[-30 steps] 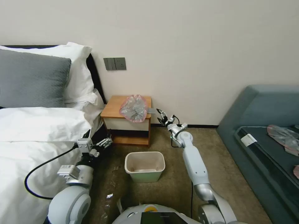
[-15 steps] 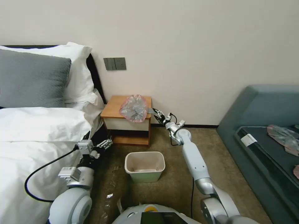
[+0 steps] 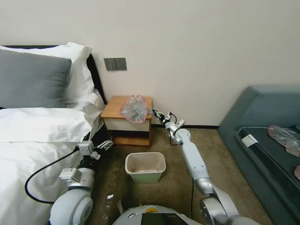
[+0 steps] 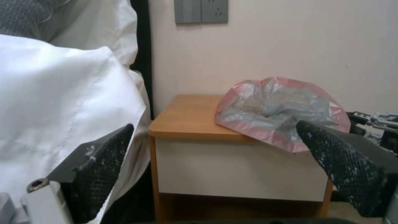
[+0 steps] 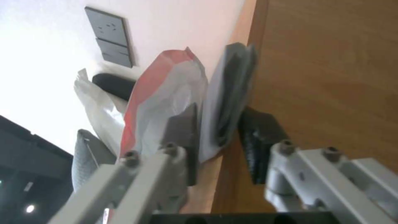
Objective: Pick up the garbage bag from the table and place it over the trash can.
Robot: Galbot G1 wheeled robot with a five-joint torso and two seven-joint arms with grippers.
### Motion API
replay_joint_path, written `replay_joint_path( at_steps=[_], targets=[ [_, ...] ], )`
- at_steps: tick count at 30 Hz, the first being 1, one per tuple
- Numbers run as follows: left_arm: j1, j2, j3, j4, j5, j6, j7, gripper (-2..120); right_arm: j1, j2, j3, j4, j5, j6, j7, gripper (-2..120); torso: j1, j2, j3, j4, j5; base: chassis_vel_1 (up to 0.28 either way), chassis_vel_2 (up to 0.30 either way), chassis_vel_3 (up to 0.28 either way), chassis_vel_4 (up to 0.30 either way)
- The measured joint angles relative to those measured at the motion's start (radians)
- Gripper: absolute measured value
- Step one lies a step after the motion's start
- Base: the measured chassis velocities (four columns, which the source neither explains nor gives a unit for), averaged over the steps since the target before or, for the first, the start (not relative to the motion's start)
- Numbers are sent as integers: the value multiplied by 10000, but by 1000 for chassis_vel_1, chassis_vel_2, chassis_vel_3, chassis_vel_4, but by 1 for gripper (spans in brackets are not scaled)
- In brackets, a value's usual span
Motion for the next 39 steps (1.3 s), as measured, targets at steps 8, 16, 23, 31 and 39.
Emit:
replay_joint_path(
  at_steps=[8,16,23,31,39],
  targets=[
    [90,-36,46,62,188,-168,30,100,-370,-6,76,791,-108,107,267,0,0,0,0,2,0,0,0,0,0],
    [-9,-171,249,227,330,-258,86,100,-2122,-373,-48,3129,-100,209,786,0,0,0,-1,1,0,0,0,0,0],
    [-72,-250,322,317,404,-322,139,100,-3917,-561,-343,5038,-118,247,1031,0,0,0,-1,2,1,0,0,0,0],
    [-73,-246,356,343,482,-433,203,100,-6082,-924,-814,6912,-430,350,1053,0,-1,0,-2,1,0,0,0,0,0],
    [-122,-299,430,469,699,-591,270,100,-7513,-1320,-1076,7396,-1242,553,826,0,0,0,-1,0,1,0,0,0,0]
  ],
)
